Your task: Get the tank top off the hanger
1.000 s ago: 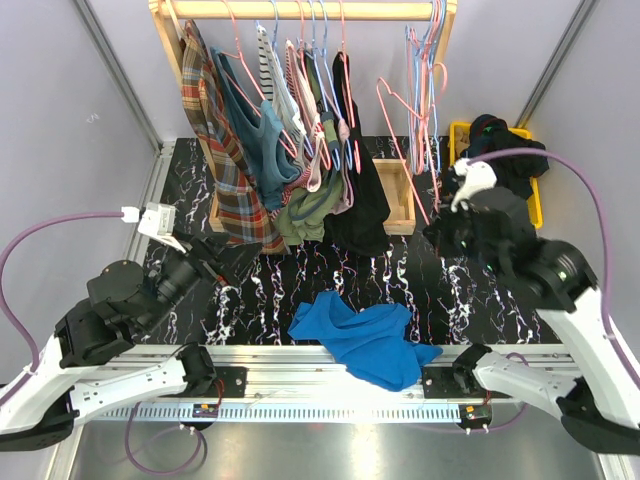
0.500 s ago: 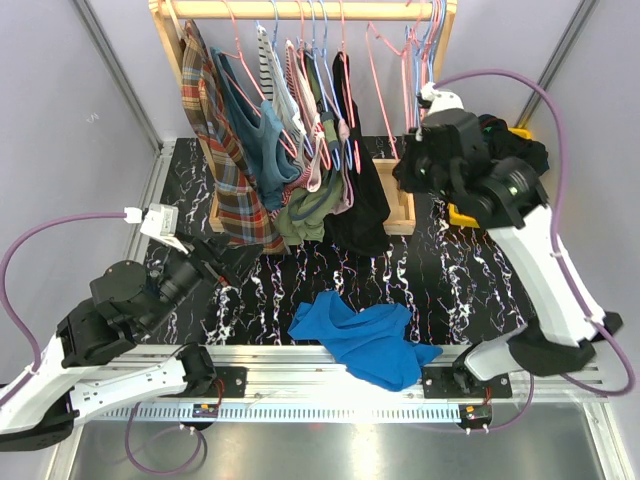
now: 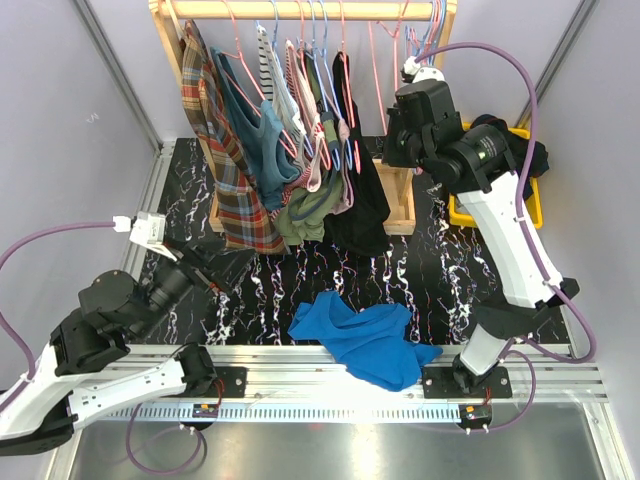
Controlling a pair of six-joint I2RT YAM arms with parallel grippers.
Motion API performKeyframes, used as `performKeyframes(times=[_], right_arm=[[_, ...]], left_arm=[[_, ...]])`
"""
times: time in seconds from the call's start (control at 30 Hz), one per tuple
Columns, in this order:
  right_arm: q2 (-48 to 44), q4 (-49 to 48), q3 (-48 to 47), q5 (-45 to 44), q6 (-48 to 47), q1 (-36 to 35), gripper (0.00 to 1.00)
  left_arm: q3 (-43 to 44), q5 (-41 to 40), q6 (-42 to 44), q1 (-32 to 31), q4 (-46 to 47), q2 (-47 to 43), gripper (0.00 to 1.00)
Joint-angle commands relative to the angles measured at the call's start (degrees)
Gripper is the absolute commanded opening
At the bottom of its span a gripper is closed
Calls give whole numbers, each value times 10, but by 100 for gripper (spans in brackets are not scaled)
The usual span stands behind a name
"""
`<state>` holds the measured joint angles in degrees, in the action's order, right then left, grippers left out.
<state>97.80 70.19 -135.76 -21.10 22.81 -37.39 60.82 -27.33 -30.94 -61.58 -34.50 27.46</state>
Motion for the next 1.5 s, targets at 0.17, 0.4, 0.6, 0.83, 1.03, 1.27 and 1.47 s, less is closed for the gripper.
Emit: performKeyframes(times=[0.17,0.4,0.6,0.83,1.03,1.27,1.47], right_arm=[[13,3,8,41,6,65,0],[-19,-9,69,85,-2,69,0],[-64,-17,135,89,-2,64,0],[-140,-26,187,78,12,43,76],[-297,-73,377,252,15,3,100],[-444,-166,740,330,79,-86,100],[-382,-272,891,119,210,-282,100]], left_arm=[[-9,4,-11,0,13,-20,99],[-11,5,-13,0,17,-21,99],[-13,9,-14,0,22,-13,99],[-5,14,-16,0,21,-7,99],[3,22,-18,0,15,-2,99],[-15,40,-28,0,21,5,99],[-27,41,-36,0,20,11,99]])
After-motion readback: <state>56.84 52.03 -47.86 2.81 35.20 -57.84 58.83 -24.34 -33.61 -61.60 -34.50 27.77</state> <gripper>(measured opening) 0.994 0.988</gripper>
